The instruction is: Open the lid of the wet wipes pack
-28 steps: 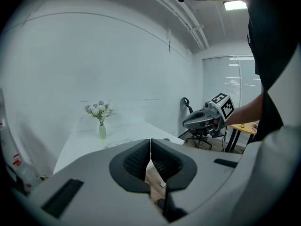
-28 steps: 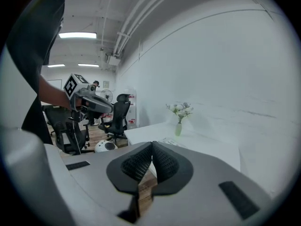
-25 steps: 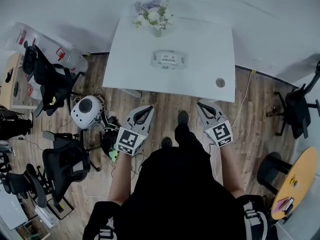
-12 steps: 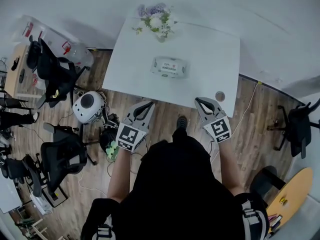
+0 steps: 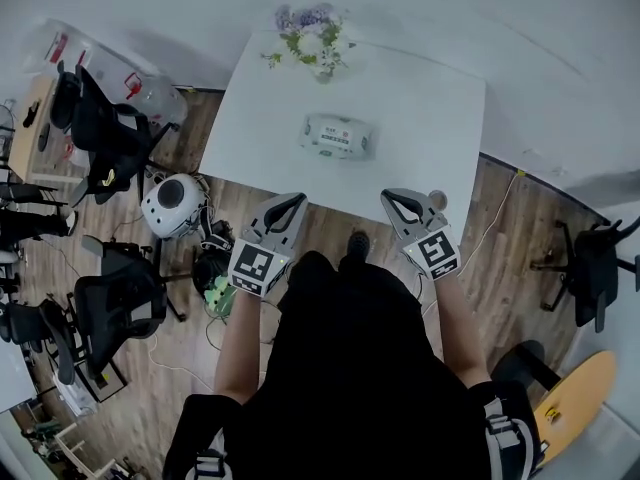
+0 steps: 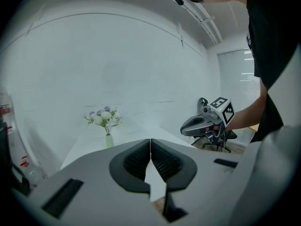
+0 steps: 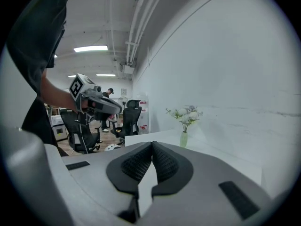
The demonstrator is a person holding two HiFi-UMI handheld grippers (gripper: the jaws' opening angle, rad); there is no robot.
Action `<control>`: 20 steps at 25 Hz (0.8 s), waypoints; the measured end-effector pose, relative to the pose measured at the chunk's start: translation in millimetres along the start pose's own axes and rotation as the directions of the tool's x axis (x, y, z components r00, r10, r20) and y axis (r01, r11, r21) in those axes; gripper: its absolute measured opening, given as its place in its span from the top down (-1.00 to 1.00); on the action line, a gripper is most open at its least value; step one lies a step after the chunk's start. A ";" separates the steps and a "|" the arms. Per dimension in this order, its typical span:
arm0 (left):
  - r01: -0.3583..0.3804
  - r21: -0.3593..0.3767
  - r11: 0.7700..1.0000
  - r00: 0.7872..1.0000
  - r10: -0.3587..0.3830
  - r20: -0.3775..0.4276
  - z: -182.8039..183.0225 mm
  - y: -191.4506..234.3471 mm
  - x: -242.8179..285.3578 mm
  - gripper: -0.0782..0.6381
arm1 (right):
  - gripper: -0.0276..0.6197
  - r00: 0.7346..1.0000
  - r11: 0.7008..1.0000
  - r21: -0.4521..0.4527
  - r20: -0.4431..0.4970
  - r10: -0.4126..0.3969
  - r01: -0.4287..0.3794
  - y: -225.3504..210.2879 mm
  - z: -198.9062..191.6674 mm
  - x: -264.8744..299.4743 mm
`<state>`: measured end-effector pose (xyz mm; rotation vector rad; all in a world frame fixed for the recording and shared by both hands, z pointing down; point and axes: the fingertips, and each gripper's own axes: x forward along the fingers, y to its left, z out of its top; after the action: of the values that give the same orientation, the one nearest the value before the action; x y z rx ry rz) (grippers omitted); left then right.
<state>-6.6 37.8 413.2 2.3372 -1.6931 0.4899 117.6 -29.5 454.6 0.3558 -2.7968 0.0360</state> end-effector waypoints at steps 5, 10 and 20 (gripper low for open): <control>-0.007 -0.023 1.000 1.000 0.007 0.011 -4.1 14.3 4.6 0.71 | 0.86 0.999 0.999 -0.024 -0.015 0.030 -0.031 -2.8 7.3 18.3; 0.018 -0.027 0.999 1.000 -0.018 0.013 -14.7 34.0 19.3 0.71 | 0.86 0.998 0.997 -0.051 -0.044 0.048 -0.050 -3.9 8.2 47.2; 0.130 -0.020 0.991 0.991 -0.130 -0.034 -32.6 86.5 57.5 0.71 | 0.85 0.990 0.999 -0.048 -0.139 -0.010 0.003 -19.2 0.6 109.8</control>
<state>-77.0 -28.2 463.7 2.3925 -1.5116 0.4867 21.4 -74.4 488.5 0.3373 -2.6532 -0.0069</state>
